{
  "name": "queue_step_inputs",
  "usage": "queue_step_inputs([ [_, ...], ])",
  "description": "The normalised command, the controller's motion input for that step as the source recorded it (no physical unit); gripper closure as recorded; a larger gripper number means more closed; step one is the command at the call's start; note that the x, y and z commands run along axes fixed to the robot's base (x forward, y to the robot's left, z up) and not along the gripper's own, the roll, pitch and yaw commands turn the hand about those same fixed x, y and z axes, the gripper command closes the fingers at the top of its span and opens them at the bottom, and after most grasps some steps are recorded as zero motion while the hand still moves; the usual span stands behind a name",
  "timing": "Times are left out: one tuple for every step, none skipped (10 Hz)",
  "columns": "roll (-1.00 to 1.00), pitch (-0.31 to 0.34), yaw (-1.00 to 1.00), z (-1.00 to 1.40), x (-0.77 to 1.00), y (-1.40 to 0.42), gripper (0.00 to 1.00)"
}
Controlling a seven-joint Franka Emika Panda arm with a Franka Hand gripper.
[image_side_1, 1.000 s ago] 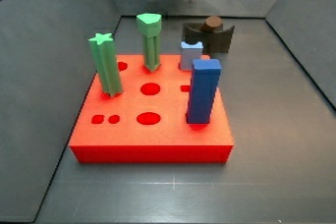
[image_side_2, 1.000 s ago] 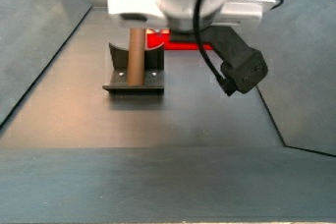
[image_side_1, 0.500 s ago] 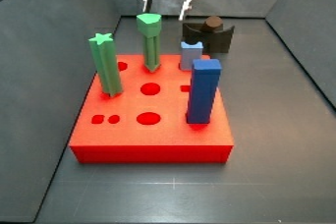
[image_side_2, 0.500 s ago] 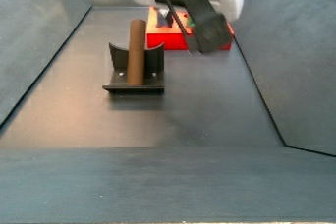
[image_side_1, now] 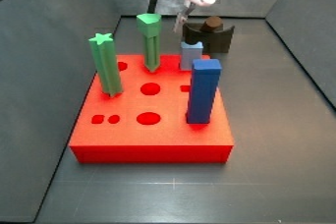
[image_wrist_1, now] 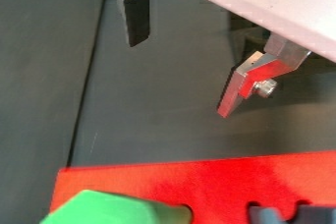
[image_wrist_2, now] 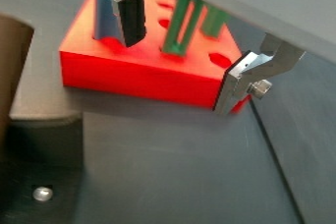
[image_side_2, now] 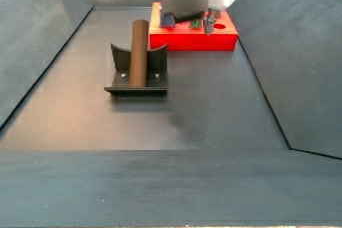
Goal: Pick up the oval object. Move up. Place the oval object on the fixture. Regrasp the oval object. Move to above the board. Insert the oval object.
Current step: Regrasp the oval object.
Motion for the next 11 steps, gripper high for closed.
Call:
queue_step_inputs([
  [0.81,-0.363,-1.00,0.01,-0.05,-0.03,0.00],
  [0.81,-0.377,-1.00,0.01,-0.05,-0.02,0.00],
  [0.80,-0.388,-1.00,0.00,-0.05,-0.02,0.00],
  [0.79,-0.388,-1.00,0.00,-0.05,-0.01,0.00],
  [0.79,-0.375,-1.00,0.00,-0.04,-0.01,0.00],
  [0.78,-0.357,-1.00,0.00,-0.04,-0.01,0.00],
  [0.78,-0.330,-1.00,-0.01,-0.04,-0.01,0.00],
  [0.77,-0.270,-1.00,-0.01,-0.04,-0.01,0.00],
  [0.77,-0.206,-1.00,-0.01,-0.04,0.00,0.00],
  [0.55,-0.045,-0.72,-0.01,-0.05,0.00,0.00],
  [0.41,0.072,-0.53,0.00,-0.05,0.00,0.00],
])
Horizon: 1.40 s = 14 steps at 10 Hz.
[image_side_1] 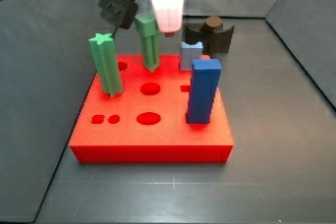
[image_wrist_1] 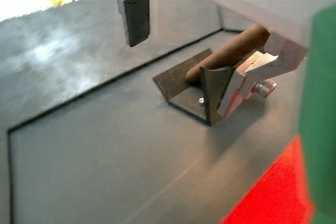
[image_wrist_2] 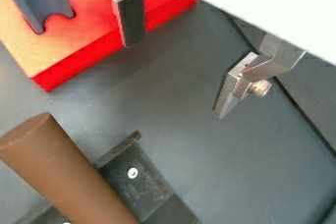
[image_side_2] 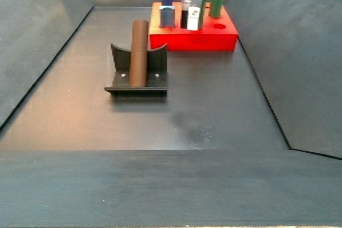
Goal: Pick up the oval object. Move up. Place the oval object on the fixture. Regrasp the oval object. Move to above the board. Insert the oval object.
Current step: Regrasp the oval object.
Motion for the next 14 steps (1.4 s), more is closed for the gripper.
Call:
queue_step_inputs([
  [0.31,0.156,-0.37,0.01,-0.04,0.00,0.00],
  [0.24,0.202,-0.26,0.01,-0.04,-0.01,0.00],
  [0.17,0.205,-0.14,0.01,-0.01,0.00,0.00],
  [0.18,0.185,-0.13,0.00,1.00,0.00,0.00],
  [0.16,0.190,-0.06,-0.01,1.00,0.00,0.00],
  [0.15,0.195,-0.02,-0.03,1.00,-0.01,0.00],
  [0.13,0.181,0.02,-0.02,1.00,-0.02,0.00],
  [0.11,0.169,0.04,-0.02,1.00,-0.02,0.00],
  [0.09,0.160,0.06,-0.02,1.00,-0.02,0.00],
  [0.08,0.153,0.06,-0.02,1.00,-0.01,0.00],
  [0.06,0.147,0.07,-0.03,1.00,-0.02,0.00],
  [0.06,0.149,0.07,-0.03,1.00,-0.02,0.00],
  [0.06,0.150,0.07,-0.02,1.00,-0.02,0.00],
  [0.05,0.146,0.06,-0.02,1.00,-0.02,0.00],
])
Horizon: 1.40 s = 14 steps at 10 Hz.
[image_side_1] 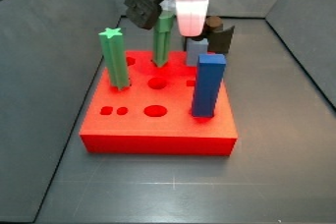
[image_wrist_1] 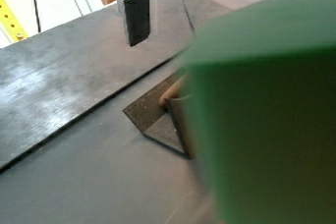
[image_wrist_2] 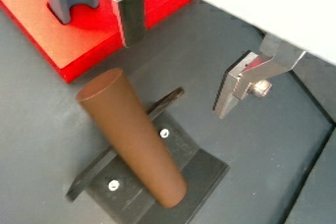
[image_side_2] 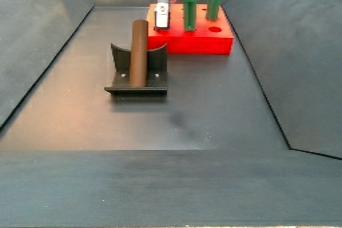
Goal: Pick up the oval object. Move up. Place the oval object on the fixture. Regrasp the oval object. Move to above the board. Insert the oval object.
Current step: Regrasp the oval object.
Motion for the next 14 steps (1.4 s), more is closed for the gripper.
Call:
queue_step_inputs([
  [0.05,0.149,0.06,-0.02,1.00,-0.02,0.00],
  [0.05,0.150,0.06,-0.02,0.94,-0.02,0.00],
  [0.05,0.151,0.05,-0.01,0.85,-0.02,0.00],
  [0.05,0.151,0.05,-0.02,0.78,-0.01,0.00],
  [0.05,0.154,0.05,-0.01,0.71,-0.01,0.00],
  [0.05,0.160,0.05,-0.02,0.65,-0.01,0.00],
  [0.05,0.163,0.05,-0.01,0.55,-0.01,0.00],
  [0.04,0.162,0.05,-0.02,0.52,-0.01,0.00],
  [0.04,0.164,0.05,-0.02,0.45,-0.01,0.00],
  [0.04,0.168,0.05,-0.01,0.40,-0.01,0.00],
  [0.05,0.172,0.05,-0.01,0.33,-0.01,0.00],
  [0.05,0.175,0.05,-0.02,0.30,-0.01,0.00],
  [0.04,0.175,0.05,-0.02,0.25,-0.01,0.00],
  [0.04,0.174,0.05,-0.01,0.19,-0.01,0.00],
])
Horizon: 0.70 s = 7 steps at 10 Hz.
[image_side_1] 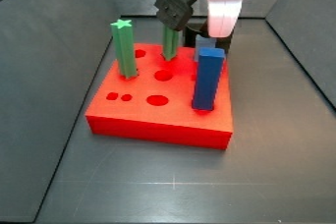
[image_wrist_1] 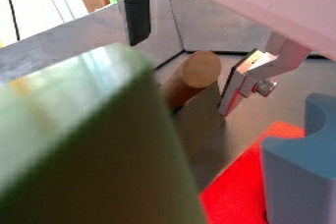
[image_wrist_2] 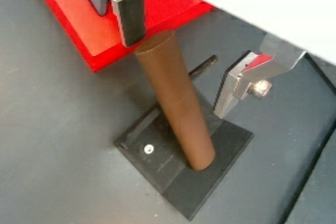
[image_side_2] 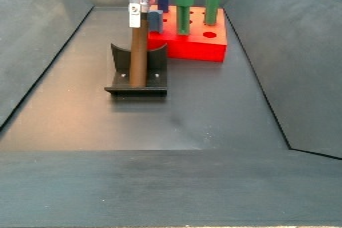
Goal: Pick up the oval object. Move up. Place the oval object on the fixture. Regrasp the oval object. Move to above the board. Insert the oval object.
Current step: Regrasp the oval object, then move to above the board.
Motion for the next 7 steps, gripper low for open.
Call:
queue_step_inputs([
  [0.00,0.000,0.00,0.33,0.00,0.00,1.00],
  [0.00,0.240,0.30,1.00,-0.23,-0.16,1.00],
  [-0.01,0.233,0.29,1.00,-0.23,-0.17,1.00],
  [-0.02,0.135,0.22,1.00,-0.20,-0.16,1.00],
  [-0.04,0.082,0.18,1.00,-0.18,-0.14,1.00],
  [-0.05,0.040,0.13,1.00,-0.17,-0.13,1.00],
  [-0.06,0.018,0.09,1.00,-0.17,-0.12,1.00],
])
